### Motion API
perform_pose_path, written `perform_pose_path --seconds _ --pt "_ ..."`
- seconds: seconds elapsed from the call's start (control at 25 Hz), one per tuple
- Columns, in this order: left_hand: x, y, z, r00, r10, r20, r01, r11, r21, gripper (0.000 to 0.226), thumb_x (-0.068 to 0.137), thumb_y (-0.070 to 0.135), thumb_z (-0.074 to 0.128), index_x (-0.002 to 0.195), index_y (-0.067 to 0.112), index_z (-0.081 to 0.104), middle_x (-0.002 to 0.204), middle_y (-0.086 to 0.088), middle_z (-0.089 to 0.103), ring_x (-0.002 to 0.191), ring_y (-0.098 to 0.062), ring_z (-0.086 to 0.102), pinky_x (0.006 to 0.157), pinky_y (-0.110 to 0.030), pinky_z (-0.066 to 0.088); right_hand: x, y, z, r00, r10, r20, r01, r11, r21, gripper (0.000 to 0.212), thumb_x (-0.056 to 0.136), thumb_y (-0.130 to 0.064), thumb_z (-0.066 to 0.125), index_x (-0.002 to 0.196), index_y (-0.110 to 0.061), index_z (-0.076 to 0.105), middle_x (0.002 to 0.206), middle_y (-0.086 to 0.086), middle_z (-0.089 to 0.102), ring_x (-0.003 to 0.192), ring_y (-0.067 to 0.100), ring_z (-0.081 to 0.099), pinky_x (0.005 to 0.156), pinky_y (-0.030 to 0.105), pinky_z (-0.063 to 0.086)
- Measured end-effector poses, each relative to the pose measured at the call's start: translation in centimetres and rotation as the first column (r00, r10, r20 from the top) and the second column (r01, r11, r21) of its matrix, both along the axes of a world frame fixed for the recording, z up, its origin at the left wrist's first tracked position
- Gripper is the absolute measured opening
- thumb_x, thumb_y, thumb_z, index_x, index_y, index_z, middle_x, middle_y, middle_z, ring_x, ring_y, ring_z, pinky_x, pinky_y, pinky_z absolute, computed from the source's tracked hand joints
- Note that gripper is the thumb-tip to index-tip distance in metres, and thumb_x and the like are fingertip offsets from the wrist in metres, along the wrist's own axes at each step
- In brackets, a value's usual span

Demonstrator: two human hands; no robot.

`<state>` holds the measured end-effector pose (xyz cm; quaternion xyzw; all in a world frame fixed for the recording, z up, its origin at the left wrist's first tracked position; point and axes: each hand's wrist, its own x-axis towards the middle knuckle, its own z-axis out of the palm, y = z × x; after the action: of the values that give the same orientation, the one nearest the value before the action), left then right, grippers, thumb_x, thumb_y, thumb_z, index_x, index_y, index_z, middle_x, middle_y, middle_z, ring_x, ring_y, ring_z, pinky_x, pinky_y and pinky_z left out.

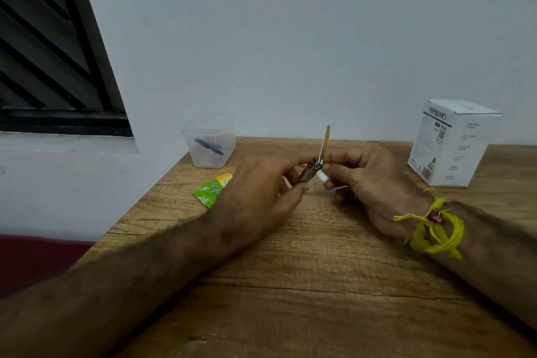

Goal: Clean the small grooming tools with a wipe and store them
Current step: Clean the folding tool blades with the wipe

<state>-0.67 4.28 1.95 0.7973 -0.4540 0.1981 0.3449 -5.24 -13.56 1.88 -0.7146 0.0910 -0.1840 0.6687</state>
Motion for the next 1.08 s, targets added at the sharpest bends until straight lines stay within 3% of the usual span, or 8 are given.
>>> perform_pose_path --seconds 0.12,0.28,0.36,0.56,0.72,0.84,0.96,1.08 --pt "-0.1 0.3 1.0 0.944 0.087 0.319 -0.171 0.954 0.246 0.034 0.095 0.022 0.058 0.129 0.028 0.06 0.101 0.004 0.07 0.09 -0.017 0.064 0.073 -0.035 0.052 0.0 0.0 0.5 0.991 0.101 -0.086 -0.093 0.991 0.099 0.011 0.089 -0.009 0.068 0.081 -0.008 0.075 0.079 0.008 0.066 0.055 0.009 0.058 0.045 0.025 0.041" --pt "0.1 1.1 1.7 0.774 0.066 0.63 -0.305 0.911 0.279 0.025 0.072 0.007 0.081 0.094 0.014 0.072 0.071 -0.002 0.068 0.063 -0.022 0.064 0.049 -0.025 0.031 -0.2 0.1 1.7 0.952 0.187 -0.24 -0.133 0.965 0.224 0.052 0.097 -0.049 0.052 0.082 -0.004 0.075 0.076 0.008 0.071 0.053 0.014 0.058 0.043 0.025 0.045" --pt "0.7 1.3 1.7 0.718 0.062 0.694 -0.333 0.905 0.264 0.027 0.067 0.004 0.083 0.091 0.011 0.073 0.069 -0.004 0.067 0.06 -0.025 0.064 0.046 -0.026 0.034 -0.3 0.1 2.1 0.933 0.217 -0.286 -0.151 0.96 0.235 0.073 0.09 -0.068 0.046 0.084 -0.001 0.076 0.075 0.008 0.071 0.052 0.016 0.056 0.043 0.025 0.043" --pt "1.2 1.9 1.8 0.671 0.083 0.737 -0.373 0.897 0.239 0.028 0.073 0.002 0.073 0.101 0.004 0.074 0.084 -0.013 0.074 0.067 -0.032 0.067 0.049 -0.037 0.051 -0.6 -0.3 2.4 0.931 0.217 -0.293 -0.15 0.96 0.235 0.073 0.082 -0.073 0.056 0.081 -0.002 0.075 0.066 0.006 0.064 0.052 0.016 0.052 0.044 0.024 0.04" --pt "1.5 1.7 1.3 0.673 -0.001 0.74 -0.355 0.877 0.324 0.026 0.083 0.008 0.054 0.1 0.008 0.073 0.089 -0.01 0.075 0.076 -0.03 0.067 0.061 -0.041 0.056 -0.4 0.1 1.7 0.954 0.112 -0.278 -0.081 0.989 0.122 0.029 0.093 -0.031 0.064 0.076 -0.008 0.071 0.073 0.009 0.066 0.049 0.014 0.051 0.046 0.025 0.039" --pt "1.6 1.4 1.0 0.703 0.007 0.711 -0.345 0.878 0.333 0.018 0.078 0.008 0.063 0.091 0.014 0.073 0.081 -0.003 0.074 0.071 -0.025 0.067 0.058 -0.033 0.053 -0.1 -0.1 1.2 0.97 0.075 -0.231 -0.065 0.997 0.05 0.024 0.093 -0.021 0.067 0.074 -0.005 0.072 0.064 0.008 0.062 0.045 0.013 0.049 0.042 0.024 0.038" --pt "1.6 1.2 0.3 0.83 0.141 0.539 -0.309 0.921 0.236 0.016 0.078 0.013 0.078 0.091 0.018 0.071 0.072 -0.001 0.069 0.064 -0.025 0.063 0.05 -0.031 0.047 -0.4 -0.2 1.2 0.998 -0.034 -0.05 0.021 0.969 -0.245 0.026 0.092 -0.027 0.069 0.073 -0.011 0.077 0.052 -0.003 0.06 0.047 0.01 0.048 0.048 0.025 0.039" --pt "1.4 0.8 -0.1 0.899 0.202 0.388 -0.266 0.957 0.119 0.013 0.091 0.025 0.064 0.1 0.017 0.07 0.081 -0.002 0.072 0.072 -0.026 0.066 0.058 -0.038 0.053 -0.7 0.1 1.4 0.976 -0.09 0.2 0.177 0.864 -0.472 0.024 0.092 -0.032 0.068 0.074 -0.019 0.077 0.042 -0.013 0.051 0.043 0.002 0.042 0.048 0.018 0.033"
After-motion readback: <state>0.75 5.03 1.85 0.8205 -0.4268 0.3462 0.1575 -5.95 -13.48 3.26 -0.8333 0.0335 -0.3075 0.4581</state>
